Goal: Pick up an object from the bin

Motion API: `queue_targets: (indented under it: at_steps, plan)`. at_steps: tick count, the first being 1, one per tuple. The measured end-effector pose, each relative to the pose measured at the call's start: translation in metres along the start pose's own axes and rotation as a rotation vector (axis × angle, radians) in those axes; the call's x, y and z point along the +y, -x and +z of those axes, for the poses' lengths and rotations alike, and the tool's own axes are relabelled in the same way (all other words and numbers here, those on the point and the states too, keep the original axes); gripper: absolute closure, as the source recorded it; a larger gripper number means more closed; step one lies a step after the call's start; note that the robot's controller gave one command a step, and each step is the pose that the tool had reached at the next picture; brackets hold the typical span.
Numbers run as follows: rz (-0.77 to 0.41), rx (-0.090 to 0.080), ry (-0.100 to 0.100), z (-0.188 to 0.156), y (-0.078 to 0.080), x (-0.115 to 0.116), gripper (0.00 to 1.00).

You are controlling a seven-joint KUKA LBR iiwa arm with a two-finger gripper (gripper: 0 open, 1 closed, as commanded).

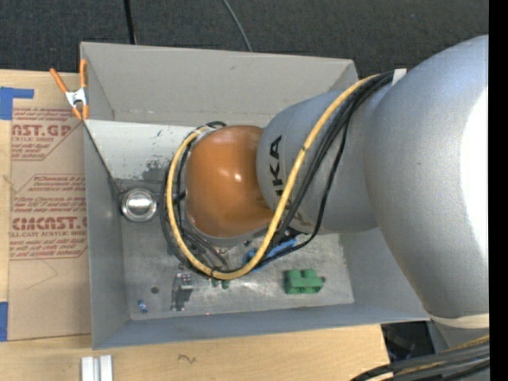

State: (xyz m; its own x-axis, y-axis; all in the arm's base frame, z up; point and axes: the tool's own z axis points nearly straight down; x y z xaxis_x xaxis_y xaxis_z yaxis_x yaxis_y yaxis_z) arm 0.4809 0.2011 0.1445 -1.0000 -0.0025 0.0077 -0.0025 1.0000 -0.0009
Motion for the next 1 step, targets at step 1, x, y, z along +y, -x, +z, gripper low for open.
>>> queue_targets:
  at_steps: [1]
  plan:
    - [-0.136, -0.008, 0.001, 0.0058, -0.0005, 0.0235, 0.0]
